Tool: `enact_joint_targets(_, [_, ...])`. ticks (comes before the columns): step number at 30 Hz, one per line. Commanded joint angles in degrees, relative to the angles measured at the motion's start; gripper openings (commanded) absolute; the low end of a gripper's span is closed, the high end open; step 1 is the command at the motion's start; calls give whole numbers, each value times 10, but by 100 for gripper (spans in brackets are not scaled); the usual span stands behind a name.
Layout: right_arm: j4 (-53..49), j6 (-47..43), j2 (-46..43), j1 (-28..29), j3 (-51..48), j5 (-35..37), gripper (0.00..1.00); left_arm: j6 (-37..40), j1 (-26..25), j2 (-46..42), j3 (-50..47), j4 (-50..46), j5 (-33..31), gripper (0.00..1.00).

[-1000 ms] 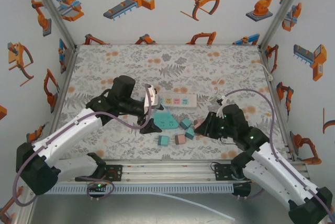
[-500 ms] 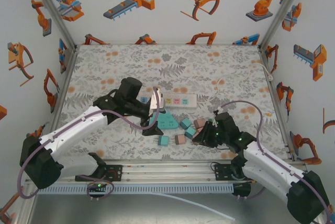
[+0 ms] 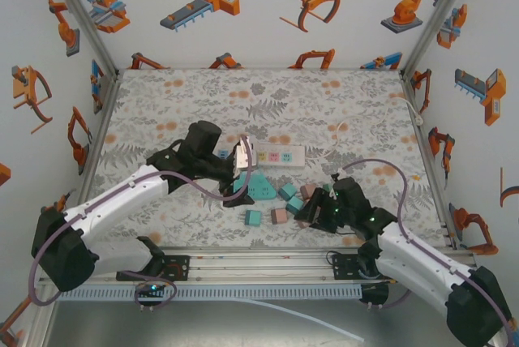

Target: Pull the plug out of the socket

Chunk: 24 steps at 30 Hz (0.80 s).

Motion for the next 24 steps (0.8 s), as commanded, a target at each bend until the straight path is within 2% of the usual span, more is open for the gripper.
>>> enact_joint_targets(1, [-85, -23, -21, 3, 21, 26, 62, -18, -1, -28, -18, 38, -37, 97])
enact_joint_targets(6, [-191, -64, -48, 3, 80, 76, 65, -41, 3, -54, -41, 79, -99, 97])
enact_joint_targets(10, [-240, -121, -52, 3, 145, 139, 68, -64, 10, -79, -63, 117, -159, 97])
enact_joint_targets(13, [-260, -178, -53, 2, 199, 218, 76, -83, 25, -96, -80, 148, -212, 97])
enact_joint_targets(15, [-258, -226, -54, 2, 223, 298, 83, -105, 44, -102, -92, 172, -258, 97])
enact_joint_targets(17, [-233, -276, -52, -2, 232, 375, 90, -136, 73, -106, -103, 197, -308, 97])
enact_joint_targets(20, [-152, -367, -37, -31, 223, 460, 99, -218, 128, -92, -110, 227, -415, 97])
enact_joint_targets(22, [-80, -411, -13, -82, 208, 467, 99, -270, 169, -74, -110, 235, -480, 97])
enact_joint_targets(24, [8, -425, 25, -160, 188, 418, 99, -311, 216, -50, -114, 245, -515, 97])
